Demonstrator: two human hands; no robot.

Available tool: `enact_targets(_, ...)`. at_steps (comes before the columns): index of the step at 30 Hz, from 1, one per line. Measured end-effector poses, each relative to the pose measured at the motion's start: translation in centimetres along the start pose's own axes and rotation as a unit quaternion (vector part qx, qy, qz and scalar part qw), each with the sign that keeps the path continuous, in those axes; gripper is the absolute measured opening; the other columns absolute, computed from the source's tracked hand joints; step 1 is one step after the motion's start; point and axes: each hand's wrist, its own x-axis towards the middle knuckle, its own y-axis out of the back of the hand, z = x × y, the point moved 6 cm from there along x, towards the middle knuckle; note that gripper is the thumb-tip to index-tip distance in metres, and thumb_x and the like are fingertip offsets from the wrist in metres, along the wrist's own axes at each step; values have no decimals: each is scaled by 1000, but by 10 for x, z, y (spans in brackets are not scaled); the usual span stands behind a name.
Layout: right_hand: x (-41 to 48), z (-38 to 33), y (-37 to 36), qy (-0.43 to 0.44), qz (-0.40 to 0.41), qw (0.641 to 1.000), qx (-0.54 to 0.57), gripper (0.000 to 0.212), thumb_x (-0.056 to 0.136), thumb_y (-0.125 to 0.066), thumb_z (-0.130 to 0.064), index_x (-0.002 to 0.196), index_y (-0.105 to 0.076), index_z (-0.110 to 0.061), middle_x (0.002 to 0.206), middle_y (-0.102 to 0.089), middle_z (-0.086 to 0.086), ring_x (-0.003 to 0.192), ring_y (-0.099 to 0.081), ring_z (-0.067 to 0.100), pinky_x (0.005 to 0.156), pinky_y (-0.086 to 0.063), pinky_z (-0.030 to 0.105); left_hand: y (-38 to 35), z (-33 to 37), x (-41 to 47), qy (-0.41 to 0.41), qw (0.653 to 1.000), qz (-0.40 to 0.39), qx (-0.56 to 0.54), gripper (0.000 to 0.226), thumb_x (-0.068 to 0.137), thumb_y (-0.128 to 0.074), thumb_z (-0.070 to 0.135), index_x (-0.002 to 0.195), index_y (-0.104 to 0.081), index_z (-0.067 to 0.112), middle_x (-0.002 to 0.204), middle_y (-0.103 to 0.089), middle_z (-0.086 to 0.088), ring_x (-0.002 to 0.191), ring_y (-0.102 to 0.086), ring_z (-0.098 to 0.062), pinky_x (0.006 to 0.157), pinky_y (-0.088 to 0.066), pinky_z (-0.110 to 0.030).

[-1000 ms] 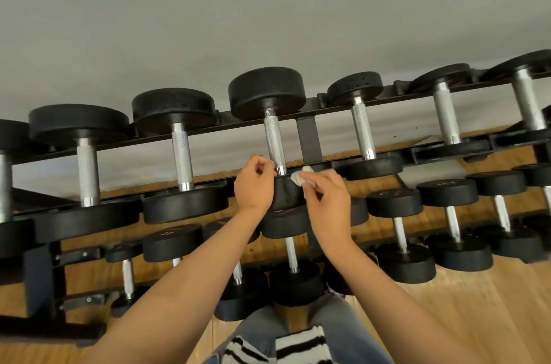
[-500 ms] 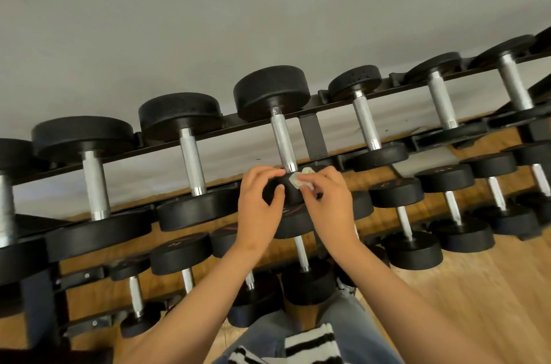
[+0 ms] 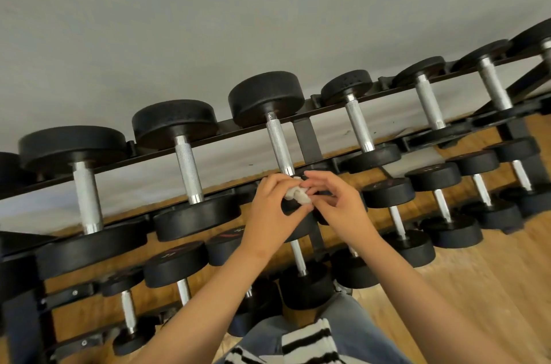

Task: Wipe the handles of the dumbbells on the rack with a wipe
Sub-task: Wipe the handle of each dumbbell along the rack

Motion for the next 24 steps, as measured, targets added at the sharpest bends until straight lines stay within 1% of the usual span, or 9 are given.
enact_targets(2,4,0,2,7,-16,1000,-18,50,86,-55,14,115,-60,-26,104,-67,-5,96,-63,7,85,-52,19,-2,2,0,-2,1000,16,20,33,81,-75,25,112,-66,18,111,-53,8,109,-50,-9,95,-45,-26)
enact_targets(4,6,0,5,14,-18,999,-45,46,86,-59,9,115,-61,-27,108,-65,-8,101,-61,4,90,-50,19,-3,3,0,-10,998,33,44,26,83,-74,17,108,-67,14,109,-53,6,107,-50,-8,94,-45,-24)
enact_targets(6,10,2,10,49,-17,992,-116,45,84,-66,2,119,-61,-25,119,-60,-10,115,-51,-2,100,-39,13,-5,4,-1,-16,997,42,64,23,83,-73,10,105,-68,11,103,-53,3,101,-50,-9,89,-45,-24)
enact_targets(9,16,7,10,82,-73,978,-176,54,82,-71,-7,131,-55,-24,133,-51,-11,129,-37,-3,109,-24,9,-4,0,0,-29,996,40,76,20,83,-72,5,102,-70,10,93,-52,2,90,-48,-9,81,-44,-25)
enact_targets(11,19,10,7,81,-94,975,-182,55,84,-69,-8,134,-52,-24,136,-49,-12,132,-36,-1,111,-23,11,4,-5,8,-22,996,59,68,18,83,-73,4,100,-71,10,89,-52,2,86,-49,-9,78,-44,-22)
enact_targets(15,22,13,8,87,-95,975,-180,53,86,-67,-9,133,-52,-27,134,-50,-12,131,-37,1,110,-24,11,11,-8,16,24,993,107,41,16,85,-71,6,101,-72,9,85,-51,3,82,-51,-9,78,-45,-19)
enact_targets(19,22,14,9,115,-109,969,-187,55,85,-71,-14,134,-50,-26,135,-50,-10,131,-38,2,110,-23,11,-11,5,-12,-3,995,82,48,16,84,-72,8,100,-71,13,87,-49,9,83,-46,-4,77,-39,-12)
enact_targets(21,23,15,9,123,-116,967,-190,55,85,-71,-15,135,-50,-23,135,-49,-10,131,-37,2,110,-23,11,-14,4,-15,4,996,81,38,16,83,-72,7,99,-72,12,86,-48,10,82,-46,-3,76,-38,-11)
enact_targets(24,25,16,11,125,-128,964,-199,55,86,-69,-16,136,-49,-23,135,-47,-13,132,-35,1,110,-22,11,-4,-4,-2,34,993,112,33,17,83,-71,3,99,-72,10,89,-50,8,83,-50,-5,79,-43,-16)
